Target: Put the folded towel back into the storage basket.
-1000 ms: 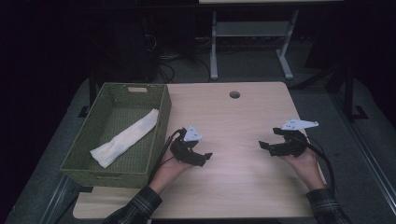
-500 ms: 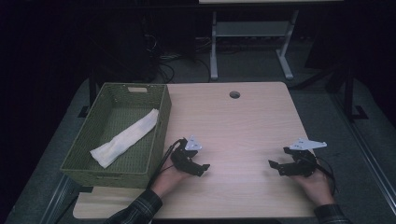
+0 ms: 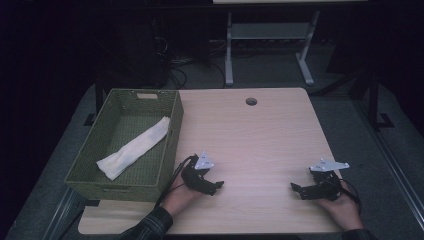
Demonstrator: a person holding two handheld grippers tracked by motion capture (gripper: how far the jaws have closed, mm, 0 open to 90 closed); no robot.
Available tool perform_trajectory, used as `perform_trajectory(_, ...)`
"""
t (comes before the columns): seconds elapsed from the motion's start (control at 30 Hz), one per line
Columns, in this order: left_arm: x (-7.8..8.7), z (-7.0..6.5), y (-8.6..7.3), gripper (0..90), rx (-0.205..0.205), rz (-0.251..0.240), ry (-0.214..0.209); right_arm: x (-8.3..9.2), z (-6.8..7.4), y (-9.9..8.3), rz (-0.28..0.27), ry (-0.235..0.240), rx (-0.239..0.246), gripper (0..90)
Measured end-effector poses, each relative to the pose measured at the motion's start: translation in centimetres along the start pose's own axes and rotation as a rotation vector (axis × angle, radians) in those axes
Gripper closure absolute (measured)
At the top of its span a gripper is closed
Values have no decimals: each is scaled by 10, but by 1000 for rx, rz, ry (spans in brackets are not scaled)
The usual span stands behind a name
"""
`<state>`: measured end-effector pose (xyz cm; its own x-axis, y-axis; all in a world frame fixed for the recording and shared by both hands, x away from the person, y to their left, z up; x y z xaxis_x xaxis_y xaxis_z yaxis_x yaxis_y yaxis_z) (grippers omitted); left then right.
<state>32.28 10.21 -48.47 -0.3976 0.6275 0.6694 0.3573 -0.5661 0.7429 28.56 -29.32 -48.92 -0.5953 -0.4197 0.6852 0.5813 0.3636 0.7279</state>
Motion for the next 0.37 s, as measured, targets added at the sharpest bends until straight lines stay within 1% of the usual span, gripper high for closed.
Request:
perform_trajectory(0.07,0,0,0,143,-6,1,-4,0,0,-1,-8,1,-2,52)
perform_trajectory(0.23,0,0,0,142,-5,1,-5,0,0,-1,-9,-2,-5,52)
perform_trajectory(0.37,0,0,0,141,-1,1,-2,0,-1,-1,-8,1,-1,34)
Point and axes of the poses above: each handheld gripper's, and its own axes: x roughly backward along the jaws, y roughly out of its top, z roughly to its left, the point moved 1 cm from there along -x, roughly forward along the jaws, and after that the axes turned 2 degrees about -z, right-handed, at the moved point
